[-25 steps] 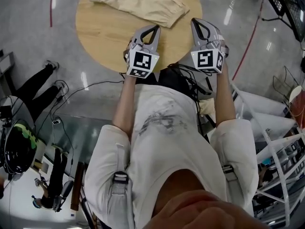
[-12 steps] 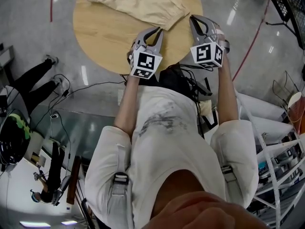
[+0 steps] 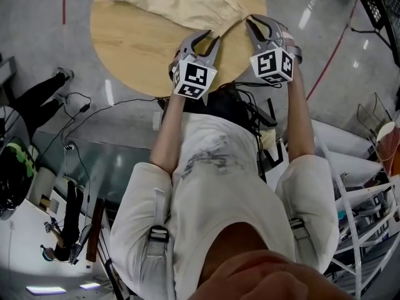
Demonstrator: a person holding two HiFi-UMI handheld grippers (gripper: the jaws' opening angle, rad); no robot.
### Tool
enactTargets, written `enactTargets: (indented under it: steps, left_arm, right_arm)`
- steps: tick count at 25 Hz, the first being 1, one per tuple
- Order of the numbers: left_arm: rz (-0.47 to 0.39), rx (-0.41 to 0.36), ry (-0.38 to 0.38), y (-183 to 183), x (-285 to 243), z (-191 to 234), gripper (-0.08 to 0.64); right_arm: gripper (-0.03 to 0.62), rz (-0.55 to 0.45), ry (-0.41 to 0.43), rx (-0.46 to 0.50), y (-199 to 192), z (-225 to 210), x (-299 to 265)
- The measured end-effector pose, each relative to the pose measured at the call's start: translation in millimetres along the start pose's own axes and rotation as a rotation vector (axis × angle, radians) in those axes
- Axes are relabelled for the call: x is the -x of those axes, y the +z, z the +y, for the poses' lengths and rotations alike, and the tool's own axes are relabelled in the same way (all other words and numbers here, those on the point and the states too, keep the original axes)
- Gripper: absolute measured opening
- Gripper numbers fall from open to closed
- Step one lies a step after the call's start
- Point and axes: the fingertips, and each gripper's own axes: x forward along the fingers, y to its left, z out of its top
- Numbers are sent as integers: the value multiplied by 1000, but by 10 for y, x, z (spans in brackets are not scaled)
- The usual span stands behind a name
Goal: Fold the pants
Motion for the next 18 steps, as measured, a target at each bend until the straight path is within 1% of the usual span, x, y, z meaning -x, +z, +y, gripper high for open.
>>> enactTargets:
  steps: [5,10,18]
  left_arm:
    - [30,12,-1,-91,-76,17,169]
    - [54,10,-1,-135,-126,2,213]
    - [91,57,15,-357,-215,52,230]
  right_arm:
    - [118,15,58,32,-25,78,-140]
    - [147,30,89,54,-29,77,-206]
    - [152,56,154,74,-118,220,-338]
